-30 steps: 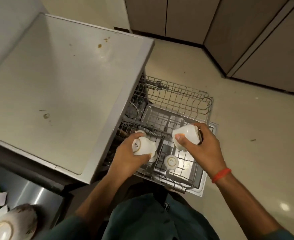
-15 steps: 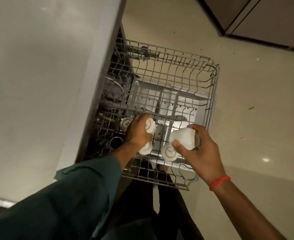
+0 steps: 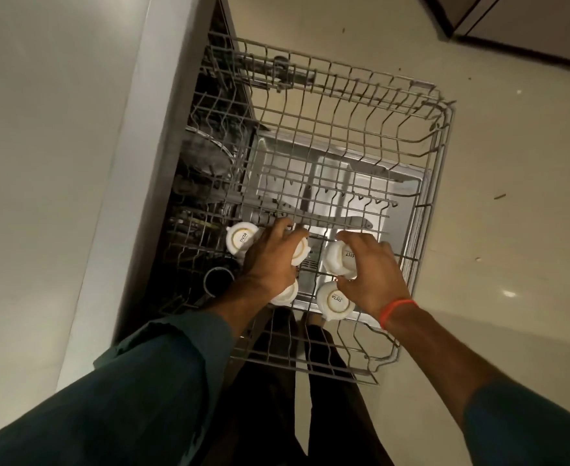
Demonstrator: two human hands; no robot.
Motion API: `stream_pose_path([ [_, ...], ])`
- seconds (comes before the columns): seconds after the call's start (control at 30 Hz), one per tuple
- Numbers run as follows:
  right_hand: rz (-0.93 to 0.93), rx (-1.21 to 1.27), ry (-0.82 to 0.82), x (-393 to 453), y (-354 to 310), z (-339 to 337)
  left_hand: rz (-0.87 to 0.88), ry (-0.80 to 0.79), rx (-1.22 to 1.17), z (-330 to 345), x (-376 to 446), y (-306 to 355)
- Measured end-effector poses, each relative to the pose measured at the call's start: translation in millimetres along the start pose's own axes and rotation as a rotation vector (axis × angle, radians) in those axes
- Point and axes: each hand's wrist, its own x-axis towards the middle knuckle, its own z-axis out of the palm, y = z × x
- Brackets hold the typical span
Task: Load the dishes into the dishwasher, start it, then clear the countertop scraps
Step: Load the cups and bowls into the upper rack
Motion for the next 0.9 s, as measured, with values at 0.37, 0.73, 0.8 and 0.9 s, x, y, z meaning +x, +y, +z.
stream_pose_path([
  [0.37, -0.048, -0.201, -0.06, 20, -4, 17, -0.115, -0.065, -0.03, 2, 3, 5],
  [0.73, -0.033, -0.344, -0.134, 29, -10, 22, -0.166, -0.063, -0.03, -6, -1, 17],
  [0.8, -0.013, -0.341, -0.197, 32, -12, 18, -0.167, -0.039, -0.039, -8, -5, 20],
  [0.9, 0.006, -0.316, -0.25, 33, -10, 12, -0.134, 0.018, -0.069, -10, -16, 26],
])
